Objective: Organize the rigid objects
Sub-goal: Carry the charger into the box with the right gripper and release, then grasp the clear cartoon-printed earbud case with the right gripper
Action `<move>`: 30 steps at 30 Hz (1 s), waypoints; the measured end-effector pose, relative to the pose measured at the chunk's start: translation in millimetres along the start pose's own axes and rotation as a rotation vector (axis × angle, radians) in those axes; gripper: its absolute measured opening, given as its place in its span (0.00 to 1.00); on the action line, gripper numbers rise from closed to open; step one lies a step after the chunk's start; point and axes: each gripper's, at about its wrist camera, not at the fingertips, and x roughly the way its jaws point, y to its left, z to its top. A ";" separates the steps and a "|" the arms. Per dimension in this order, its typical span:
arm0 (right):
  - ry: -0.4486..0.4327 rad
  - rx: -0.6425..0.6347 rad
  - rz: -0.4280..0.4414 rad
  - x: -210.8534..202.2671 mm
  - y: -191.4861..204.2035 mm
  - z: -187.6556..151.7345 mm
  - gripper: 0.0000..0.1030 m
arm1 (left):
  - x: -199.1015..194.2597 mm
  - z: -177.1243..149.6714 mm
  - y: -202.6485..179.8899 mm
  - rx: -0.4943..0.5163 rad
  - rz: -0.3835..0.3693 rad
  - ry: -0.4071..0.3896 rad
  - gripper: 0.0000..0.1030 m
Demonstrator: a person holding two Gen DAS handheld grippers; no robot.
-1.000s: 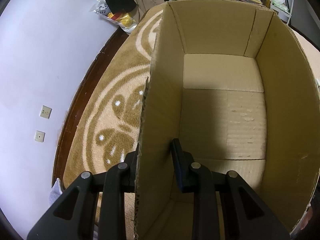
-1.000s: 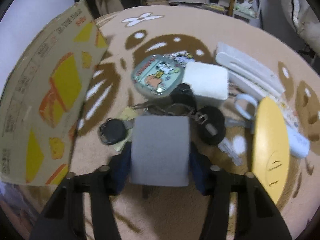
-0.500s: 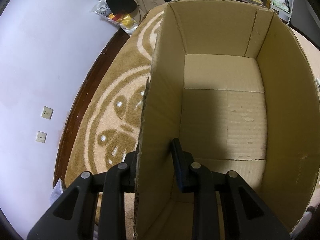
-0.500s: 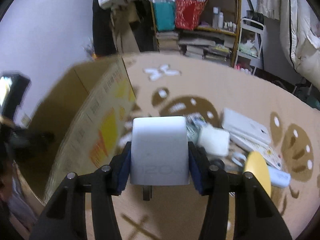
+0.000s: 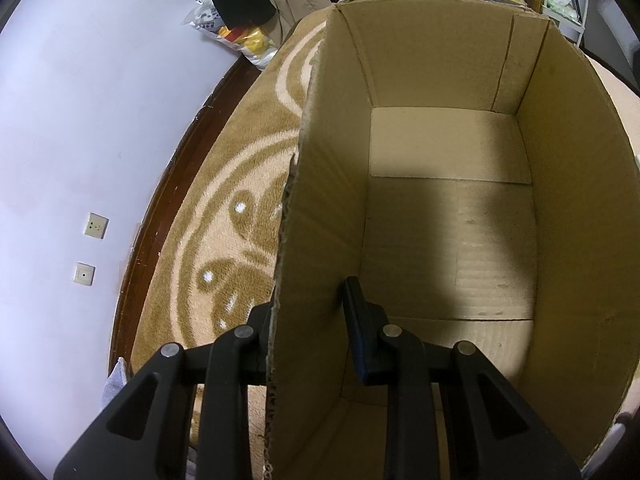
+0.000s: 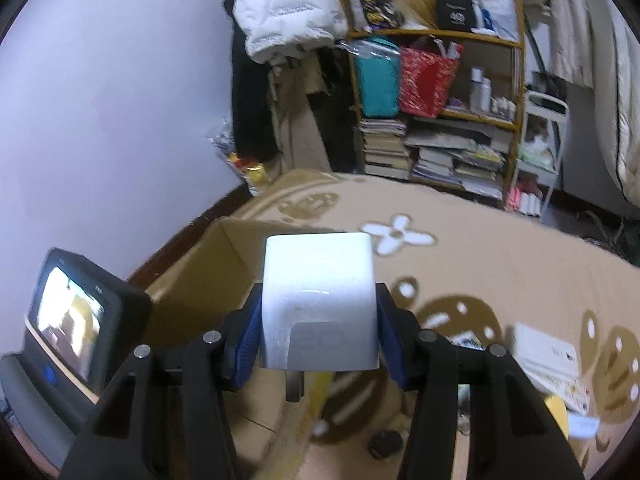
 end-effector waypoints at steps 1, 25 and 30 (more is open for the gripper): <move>0.000 -0.009 0.009 2.5 4.3 2.8 0.53 | -0.2 0.1 0.0 -0.002 -0.002 0.000 0.25; -0.006 -0.078 0.026 9.0 6.1 6.2 0.77 | 6.3 -1.1 4.9 -0.019 -0.020 0.010 0.24; -0.003 -0.064 -0.029 4.5 -17.7 6.9 0.79 | 8.4 -1.8 4.7 -0.016 -0.020 0.015 0.24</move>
